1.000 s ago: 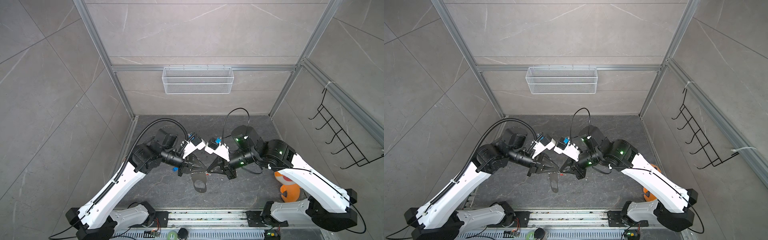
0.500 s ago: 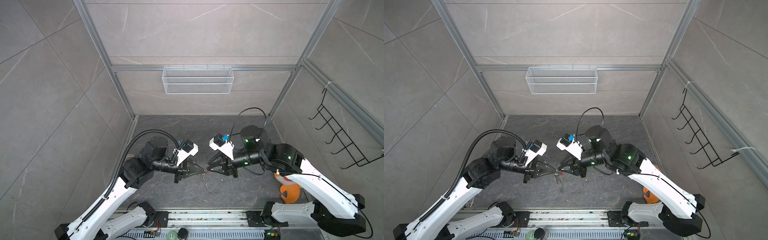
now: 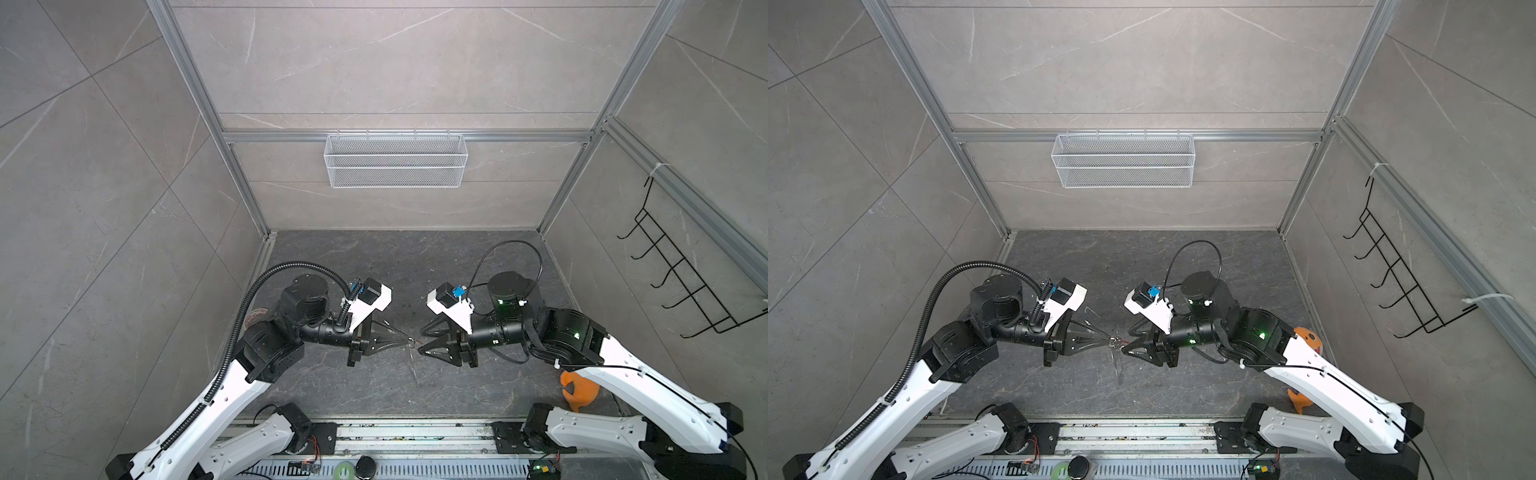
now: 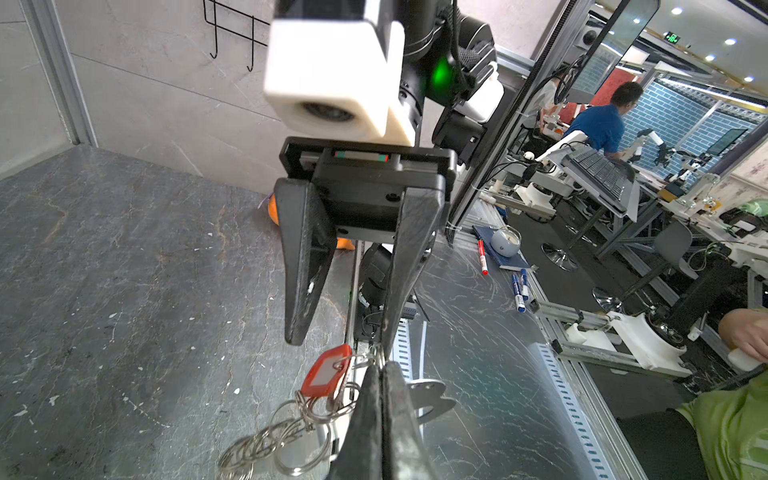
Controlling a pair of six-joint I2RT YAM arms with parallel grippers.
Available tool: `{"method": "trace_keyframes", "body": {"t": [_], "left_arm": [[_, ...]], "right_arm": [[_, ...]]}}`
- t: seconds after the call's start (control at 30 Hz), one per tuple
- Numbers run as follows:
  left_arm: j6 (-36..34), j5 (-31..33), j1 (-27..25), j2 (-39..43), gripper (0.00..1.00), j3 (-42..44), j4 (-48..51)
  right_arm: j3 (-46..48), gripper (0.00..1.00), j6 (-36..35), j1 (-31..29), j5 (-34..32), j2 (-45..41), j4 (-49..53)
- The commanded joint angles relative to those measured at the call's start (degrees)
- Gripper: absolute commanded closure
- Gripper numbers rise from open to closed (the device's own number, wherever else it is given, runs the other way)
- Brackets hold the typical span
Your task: Remove the keys from the keyring
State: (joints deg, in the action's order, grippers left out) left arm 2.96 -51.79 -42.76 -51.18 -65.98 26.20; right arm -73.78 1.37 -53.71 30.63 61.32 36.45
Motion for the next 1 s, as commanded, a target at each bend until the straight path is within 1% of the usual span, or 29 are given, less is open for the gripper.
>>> {"method": "trace_keyframes", "body": {"t": [0.0,0.13,0.23,0.47,0.57,0.63,0.77,0.87,0.97], "left_arm": [[1.6,-3.2,-0.1,0.5,1.0,-0.6,-4.1],[2.1,-3.8,-0.1,0.1,1.0,-1.0,-4.0],[2.0,-2.9,-0.1,0.2,1.0,-1.2,-3.8],[3.3,-0.9,-0.1,0.9,1.0,-0.3,-6.0],[3.8,-0.9,0.0,0.9,1.0,-0.1,-6.8],[4.0,-0.8,-0.1,1.1,1.0,0.0,-7.0],[3.8,0.4,-0.1,1.4,1.0,-0.1,-6.5],[4.1,2.2,-0.1,1.9,1.0,0.3,-6.9],[6.6,5.4,-0.1,3.4,1.0,2.3,-10.9]], "right_arm": [[0.8,0.49,0.4,0.1,1.1,-0.9,-4.9],[0.6,0.48,0.4,0.0,1.5,-0.2,-6.1],[0.3,0.52,0.7,-0.2,3.0,0.5,-6.5],[0.0,0.7,0.7,-0.8,3.6,1.1,-5.9],[-0.3,0.72,0.7,-1.1,4.5,1.4,-5.5],[-0.3,0.76,0.8,-1.2,4.2,1.6,-5.3],[-0.2,0.91,0.8,-1.5,2.8,1.2,-5.2],[-0.1,0.99,1.1,-1.5,1.7,0.6,-5.4],[0.0,1.0,1.5,-2.0,0.0,0.1,-5.7]]}}
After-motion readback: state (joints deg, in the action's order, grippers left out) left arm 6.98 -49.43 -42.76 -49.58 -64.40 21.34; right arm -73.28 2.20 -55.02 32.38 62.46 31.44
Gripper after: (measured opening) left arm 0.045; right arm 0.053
